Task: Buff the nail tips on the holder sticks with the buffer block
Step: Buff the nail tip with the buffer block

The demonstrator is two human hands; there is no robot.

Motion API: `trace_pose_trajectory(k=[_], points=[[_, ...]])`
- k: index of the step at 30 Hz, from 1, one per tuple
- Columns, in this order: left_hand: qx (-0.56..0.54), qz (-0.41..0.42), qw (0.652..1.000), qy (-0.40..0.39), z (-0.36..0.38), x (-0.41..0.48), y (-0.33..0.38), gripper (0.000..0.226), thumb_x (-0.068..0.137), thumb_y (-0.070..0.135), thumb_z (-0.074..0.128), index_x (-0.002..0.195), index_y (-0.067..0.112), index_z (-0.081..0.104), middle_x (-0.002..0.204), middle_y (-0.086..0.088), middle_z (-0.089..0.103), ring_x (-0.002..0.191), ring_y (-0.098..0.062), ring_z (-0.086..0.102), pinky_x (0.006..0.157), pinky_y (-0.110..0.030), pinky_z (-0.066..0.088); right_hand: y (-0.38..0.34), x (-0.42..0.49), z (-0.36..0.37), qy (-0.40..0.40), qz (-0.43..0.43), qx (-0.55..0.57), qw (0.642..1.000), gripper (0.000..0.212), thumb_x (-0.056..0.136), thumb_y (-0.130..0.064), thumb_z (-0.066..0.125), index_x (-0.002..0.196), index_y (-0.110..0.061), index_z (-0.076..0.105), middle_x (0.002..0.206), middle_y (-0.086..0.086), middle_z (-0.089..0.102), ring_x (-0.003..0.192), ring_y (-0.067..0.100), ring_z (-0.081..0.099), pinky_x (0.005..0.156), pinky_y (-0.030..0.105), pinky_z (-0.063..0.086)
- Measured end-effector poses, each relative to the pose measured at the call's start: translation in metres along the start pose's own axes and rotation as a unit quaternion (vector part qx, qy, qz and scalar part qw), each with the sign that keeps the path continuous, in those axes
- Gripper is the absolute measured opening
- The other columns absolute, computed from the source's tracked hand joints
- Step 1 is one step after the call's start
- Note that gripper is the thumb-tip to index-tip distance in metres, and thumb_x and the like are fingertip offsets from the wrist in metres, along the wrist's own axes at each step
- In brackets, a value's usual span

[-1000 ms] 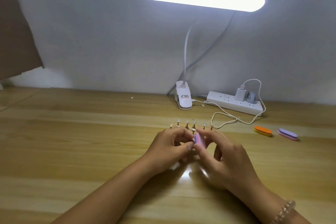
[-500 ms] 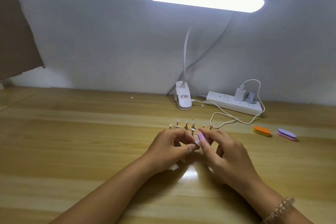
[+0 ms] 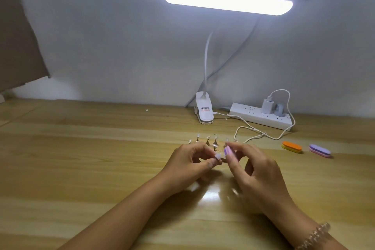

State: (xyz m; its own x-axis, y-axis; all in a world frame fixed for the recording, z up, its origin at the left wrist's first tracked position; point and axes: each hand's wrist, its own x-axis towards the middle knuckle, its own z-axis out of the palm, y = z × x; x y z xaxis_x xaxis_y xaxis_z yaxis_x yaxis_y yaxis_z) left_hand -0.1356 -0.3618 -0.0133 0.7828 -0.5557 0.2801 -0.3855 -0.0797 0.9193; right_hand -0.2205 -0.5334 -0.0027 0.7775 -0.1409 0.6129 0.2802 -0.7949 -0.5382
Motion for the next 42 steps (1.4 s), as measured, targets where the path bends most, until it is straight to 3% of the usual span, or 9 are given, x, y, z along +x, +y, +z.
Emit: trace_pose_trajectory(k=[5,10,15,18,21,27,34,39,42], points=[[0.015,0.012,1.0,-0.007,0.0,-0.001,0.0,0.018,0.092,0.001,0.064,0.097,0.017,0.072,0.084,0.004,0.073,0.058,-0.014,0.061,0.056,-0.026,0.05,-0.008,-0.005,0.006,-0.074,-0.07,-0.038,0.994,0.035,0.087,-0.043,0.059,0.122,-0.038,0.062,0.095,-0.021,0.059,0.059,-0.013,0.044,0.056,0.016,0.035],[0.006,0.004,1.0,-0.007,0.002,0.0,-0.001,0.008,0.094,0.006,0.065,0.099,0.006,0.072,0.085,0.009,0.073,0.059,-0.014,0.06,0.056,-0.026,0.05,0.001,0.002,0.002,-0.004,-0.016,-0.012,1.0,0.023,0.09,-0.034,0.064,0.113,-0.034,0.064,0.088,-0.019,0.062,0.052,0.006,0.051,0.055,0.03,0.043],[0.011,0.008,1.0,-0.013,0.001,0.0,-0.001,0.022,0.095,0.0,0.059,0.095,0.018,0.071,0.081,0.009,0.071,0.057,-0.009,0.061,0.057,-0.023,0.049,-0.011,-0.006,0.003,-0.067,-0.068,-0.062,0.993,0.035,0.085,-0.041,0.066,0.119,-0.035,0.061,0.093,-0.024,0.058,0.06,-0.016,0.044,0.053,0.011,0.032],[0.016,0.004,1.0,-0.004,0.0,0.001,-0.001,0.017,0.095,0.006,0.064,0.093,0.022,0.07,0.083,0.01,0.072,0.055,-0.011,0.06,0.056,-0.024,0.05,-0.002,-0.001,0.001,-0.04,-0.017,-0.06,0.997,0.032,0.083,-0.039,0.072,0.112,-0.031,0.062,0.087,-0.02,0.062,0.056,-0.007,0.044,0.056,0.024,0.037],[0.012,-0.003,1.0,-0.007,0.002,0.001,-0.003,0.015,0.094,0.005,0.064,0.093,0.019,0.07,0.08,0.009,0.071,0.054,-0.01,0.061,0.056,-0.024,0.05,-0.006,-0.002,0.001,-0.013,-0.04,-0.046,0.998,0.036,0.083,-0.047,0.067,0.113,-0.027,0.06,0.087,-0.021,0.061,0.054,-0.006,0.046,0.052,0.02,0.037],[0.017,-0.004,1.0,-0.011,0.002,0.002,-0.002,0.012,0.095,0.004,0.062,0.099,0.008,0.072,0.084,-0.003,0.072,0.062,-0.013,0.064,0.065,-0.03,0.052,-0.007,-0.005,0.005,-0.07,-0.033,-0.068,0.995,0.036,0.08,-0.051,0.066,0.107,-0.036,0.047,0.089,-0.02,0.064,0.062,0.01,0.062,0.055,0.037,0.05],[0.029,-0.003,1.0,-0.007,0.002,0.001,0.0,0.011,0.094,0.007,0.064,0.097,0.011,0.073,0.078,0.008,0.069,0.058,-0.01,0.06,0.06,-0.028,0.048,-0.007,-0.004,0.004,-0.052,-0.038,-0.026,0.998,0.037,0.081,-0.05,0.065,0.11,-0.03,0.055,0.082,-0.022,0.06,0.05,-0.007,0.045,0.05,0.019,0.033],[0.025,0.002,1.0,-0.005,0.002,0.0,0.003,0.011,0.095,0.006,0.063,0.102,0.004,0.071,0.094,-0.005,0.075,0.066,-0.021,0.067,0.064,-0.032,0.053,0.006,0.005,-0.002,-0.023,0.051,0.041,0.998,0.024,0.083,-0.041,0.068,0.103,-0.03,0.06,0.08,-0.013,0.065,0.051,0.008,0.053,0.057,0.029,0.04],[0.012,0.005,1.0,-0.007,0.003,0.0,0.003,0.01,0.096,0.004,0.061,0.101,0.004,0.07,0.093,-0.004,0.076,0.065,-0.009,0.068,0.059,-0.022,0.051,0.0,0.004,-0.004,0.004,0.003,0.032,0.999,0.03,0.084,-0.038,0.068,0.111,-0.027,0.06,0.084,-0.013,0.065,0.051,0.011,0.054,0.052,0.031,0.045]])
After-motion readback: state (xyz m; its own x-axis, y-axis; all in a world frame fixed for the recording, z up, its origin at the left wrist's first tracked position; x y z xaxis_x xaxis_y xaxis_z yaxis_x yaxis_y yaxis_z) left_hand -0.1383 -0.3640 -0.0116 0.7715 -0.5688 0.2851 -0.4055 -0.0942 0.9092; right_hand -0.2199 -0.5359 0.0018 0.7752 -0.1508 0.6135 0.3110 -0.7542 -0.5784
